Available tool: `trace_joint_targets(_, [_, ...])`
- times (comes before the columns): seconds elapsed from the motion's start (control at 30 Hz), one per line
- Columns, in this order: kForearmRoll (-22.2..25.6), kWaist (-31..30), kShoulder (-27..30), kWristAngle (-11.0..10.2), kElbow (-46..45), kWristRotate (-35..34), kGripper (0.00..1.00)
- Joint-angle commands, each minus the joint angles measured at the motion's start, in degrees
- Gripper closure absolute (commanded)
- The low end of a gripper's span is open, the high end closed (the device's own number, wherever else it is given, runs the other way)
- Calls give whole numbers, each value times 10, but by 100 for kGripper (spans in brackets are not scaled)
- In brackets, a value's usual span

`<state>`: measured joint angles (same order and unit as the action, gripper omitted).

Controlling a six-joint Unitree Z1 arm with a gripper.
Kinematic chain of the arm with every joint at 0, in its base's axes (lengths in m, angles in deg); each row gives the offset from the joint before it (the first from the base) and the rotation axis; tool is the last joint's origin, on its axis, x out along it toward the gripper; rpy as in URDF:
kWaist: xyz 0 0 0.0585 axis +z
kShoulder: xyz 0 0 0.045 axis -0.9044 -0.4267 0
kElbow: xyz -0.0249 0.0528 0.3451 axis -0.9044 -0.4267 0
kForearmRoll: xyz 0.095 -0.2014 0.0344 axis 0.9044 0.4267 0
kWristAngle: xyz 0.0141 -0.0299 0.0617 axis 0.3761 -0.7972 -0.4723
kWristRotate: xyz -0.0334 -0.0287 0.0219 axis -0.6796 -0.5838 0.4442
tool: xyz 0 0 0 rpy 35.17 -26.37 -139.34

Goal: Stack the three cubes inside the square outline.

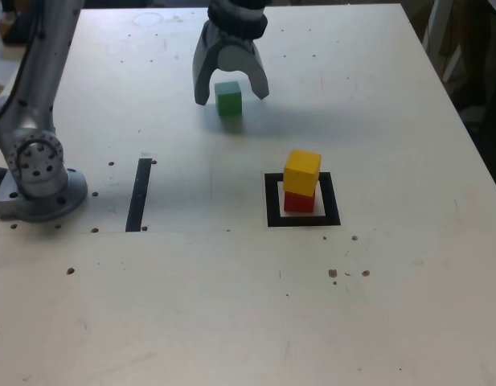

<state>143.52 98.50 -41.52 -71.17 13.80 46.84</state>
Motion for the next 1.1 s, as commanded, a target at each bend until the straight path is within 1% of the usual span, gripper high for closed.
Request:
trace_joint_targets(0.0, [6,2,-7,1,7,1,22])
trace_joint_targets(0.23, [7,3,-20,-1,15,-2,56])
trace_joint_targets(0.3, [5,3,-21,-2,15,-3,64])
trace_joint_targets(0.37, [3,3,-22,-2,14,-3,68])
trace_joint_targets(0.43, [2,3,-22,-3,14,-3,70])
trace_joint_targets(1.07, [5,2,-20,3,16,0,70])
